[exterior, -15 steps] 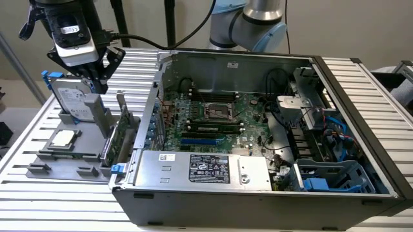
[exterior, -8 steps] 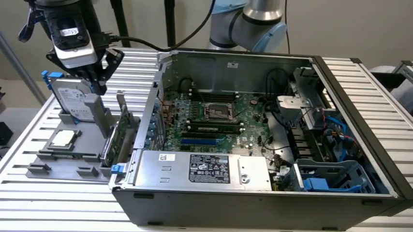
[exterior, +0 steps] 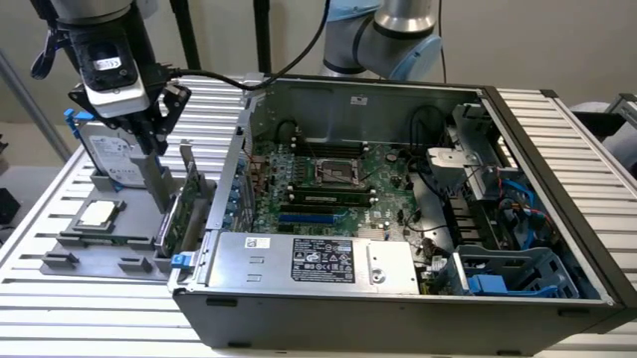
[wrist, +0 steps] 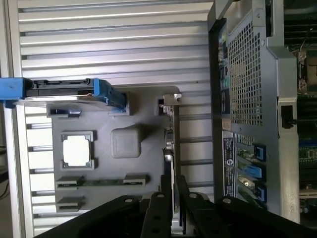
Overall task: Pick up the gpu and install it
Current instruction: 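Pick up the gpu and move the gpu toward the slot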
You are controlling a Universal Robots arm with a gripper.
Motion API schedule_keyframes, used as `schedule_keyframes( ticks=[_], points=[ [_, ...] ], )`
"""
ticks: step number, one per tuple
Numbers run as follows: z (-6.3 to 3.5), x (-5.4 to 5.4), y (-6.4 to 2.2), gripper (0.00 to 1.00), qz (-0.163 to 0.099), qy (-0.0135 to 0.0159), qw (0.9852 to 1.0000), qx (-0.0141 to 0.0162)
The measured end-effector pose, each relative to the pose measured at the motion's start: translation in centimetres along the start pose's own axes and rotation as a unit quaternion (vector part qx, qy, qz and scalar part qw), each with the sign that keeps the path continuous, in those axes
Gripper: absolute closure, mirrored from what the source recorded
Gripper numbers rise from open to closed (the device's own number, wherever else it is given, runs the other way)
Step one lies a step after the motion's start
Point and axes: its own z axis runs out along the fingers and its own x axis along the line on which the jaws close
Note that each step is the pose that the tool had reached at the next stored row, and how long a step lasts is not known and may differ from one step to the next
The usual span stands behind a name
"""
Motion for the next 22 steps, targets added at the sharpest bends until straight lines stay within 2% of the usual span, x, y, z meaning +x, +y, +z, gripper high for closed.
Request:
schedule_keyframes(
  ticks=[5, 13, 14, 22],
  points=[
    [0.88, 0.0, -0.51, 1.0, 0.0, 0.0001, 1.0, 0.0001],
    [2.3, -0.1, -1.8, 1.0, 0.0, 0.0, 1.0, 0.0],
    [2.47, -0.2, -1.92, 0.0, 0.0, 0.0, 1.0, 0.0001],
    [3.94, -0.9, -2.11, 0.0, 0.0, 0.0, 1.0, 0.0]
  ],
)
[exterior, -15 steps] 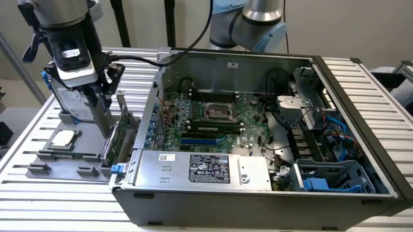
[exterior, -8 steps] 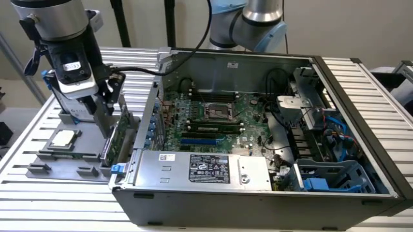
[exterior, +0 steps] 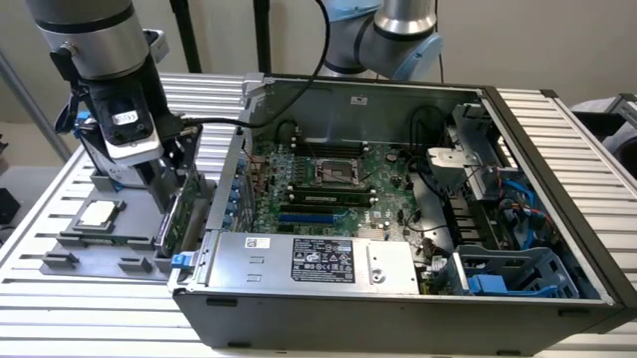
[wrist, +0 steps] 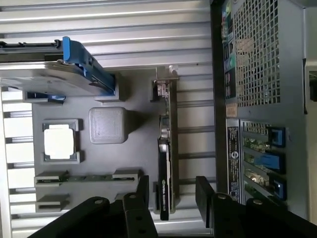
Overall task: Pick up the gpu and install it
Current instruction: 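Pick up the gpu and move the gpu toward the slot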
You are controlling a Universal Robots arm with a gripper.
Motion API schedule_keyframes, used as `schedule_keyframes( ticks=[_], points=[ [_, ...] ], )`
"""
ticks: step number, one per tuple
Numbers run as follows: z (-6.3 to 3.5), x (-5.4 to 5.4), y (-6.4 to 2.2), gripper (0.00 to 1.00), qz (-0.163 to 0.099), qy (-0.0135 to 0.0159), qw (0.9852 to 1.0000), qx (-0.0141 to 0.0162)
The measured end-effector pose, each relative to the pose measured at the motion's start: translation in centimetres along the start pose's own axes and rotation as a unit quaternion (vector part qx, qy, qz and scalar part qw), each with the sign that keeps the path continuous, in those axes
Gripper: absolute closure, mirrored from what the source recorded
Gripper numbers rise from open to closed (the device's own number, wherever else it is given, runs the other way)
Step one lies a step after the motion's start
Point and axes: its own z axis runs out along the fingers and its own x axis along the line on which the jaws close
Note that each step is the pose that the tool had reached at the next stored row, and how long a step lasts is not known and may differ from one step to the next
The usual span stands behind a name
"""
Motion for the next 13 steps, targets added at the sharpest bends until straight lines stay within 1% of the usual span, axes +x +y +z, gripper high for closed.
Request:
schedule_keyframes(
  ticks=[13],
  points=[
    [2.35, 0.0, -0.04, 0.0, 0.0, 0.0001, 1.0, 0.0001]
  ],
)
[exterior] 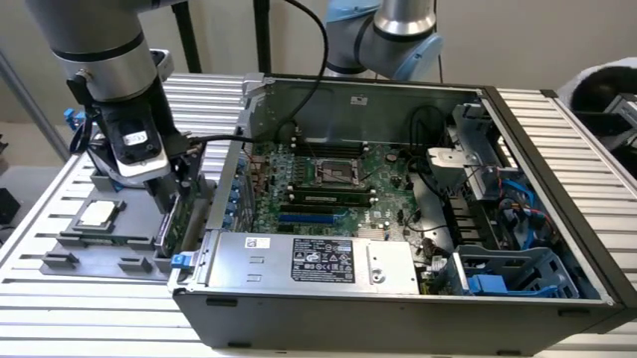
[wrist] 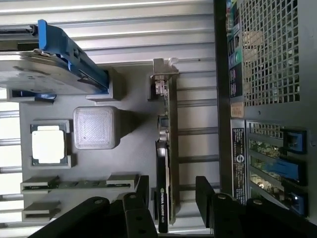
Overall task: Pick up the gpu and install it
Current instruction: 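Pick up the gpu and move the gpu toward the slot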
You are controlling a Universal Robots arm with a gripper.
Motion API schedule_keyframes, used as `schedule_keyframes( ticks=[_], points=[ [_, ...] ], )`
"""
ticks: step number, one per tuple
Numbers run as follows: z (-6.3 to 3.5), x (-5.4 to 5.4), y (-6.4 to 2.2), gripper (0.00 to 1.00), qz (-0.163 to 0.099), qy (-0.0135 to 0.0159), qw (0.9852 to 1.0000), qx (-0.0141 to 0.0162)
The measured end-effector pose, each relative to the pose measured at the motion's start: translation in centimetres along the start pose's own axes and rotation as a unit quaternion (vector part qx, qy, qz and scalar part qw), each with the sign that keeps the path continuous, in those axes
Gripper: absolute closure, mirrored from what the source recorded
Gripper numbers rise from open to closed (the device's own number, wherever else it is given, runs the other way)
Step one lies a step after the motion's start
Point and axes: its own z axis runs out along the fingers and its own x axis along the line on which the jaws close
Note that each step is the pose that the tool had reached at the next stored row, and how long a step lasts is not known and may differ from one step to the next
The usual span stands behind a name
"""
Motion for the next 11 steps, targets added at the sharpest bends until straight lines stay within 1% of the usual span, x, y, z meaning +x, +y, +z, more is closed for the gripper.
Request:
schedule_keyframes(
  ticks=[5, 11],
  points=[
    [0.92, 0.1, 0.26, 0.0, 0.0, 0.0, 1.0, 0.0001],
    [2.04, 0.6, 0.81, 0.0, 0.0, 0.0, 1.0, 0.0001]
  ],
)
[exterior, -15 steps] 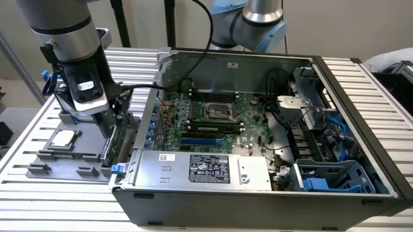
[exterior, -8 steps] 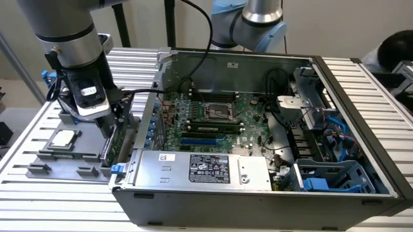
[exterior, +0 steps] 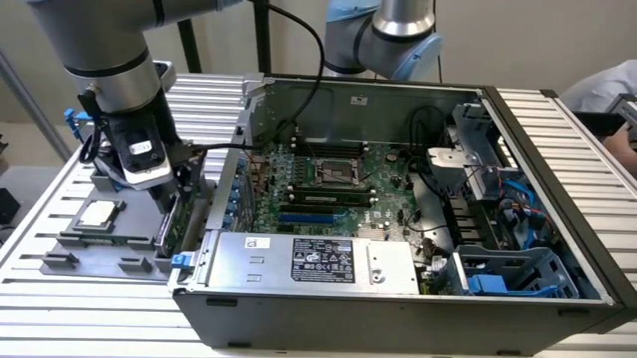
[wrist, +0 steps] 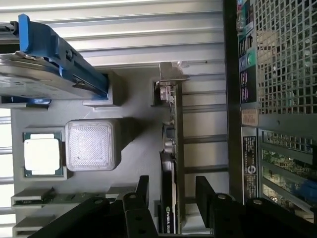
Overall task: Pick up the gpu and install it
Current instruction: 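Pick up the gpu and move the gpu toward the slot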
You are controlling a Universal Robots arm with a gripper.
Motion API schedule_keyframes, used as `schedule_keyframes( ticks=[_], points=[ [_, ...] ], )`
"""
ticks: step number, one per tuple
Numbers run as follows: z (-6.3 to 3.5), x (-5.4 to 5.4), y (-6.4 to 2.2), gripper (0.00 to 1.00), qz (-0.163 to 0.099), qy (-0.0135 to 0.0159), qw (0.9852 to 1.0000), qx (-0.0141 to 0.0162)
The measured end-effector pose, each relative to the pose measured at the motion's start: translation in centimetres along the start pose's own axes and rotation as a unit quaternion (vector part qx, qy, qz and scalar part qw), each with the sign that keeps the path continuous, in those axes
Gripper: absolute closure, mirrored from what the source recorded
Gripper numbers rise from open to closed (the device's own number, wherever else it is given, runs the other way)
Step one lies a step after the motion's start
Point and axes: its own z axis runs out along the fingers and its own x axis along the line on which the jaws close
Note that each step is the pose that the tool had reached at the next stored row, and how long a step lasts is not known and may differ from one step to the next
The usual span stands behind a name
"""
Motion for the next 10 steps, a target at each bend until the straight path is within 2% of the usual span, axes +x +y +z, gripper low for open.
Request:
schedule_keyframes(
  ticks=[10],
  points=[
    [1.83, 0.3, 0.09, 0.0, 0.0, -0.0008, 1.0, 0.0003]
  ],
)
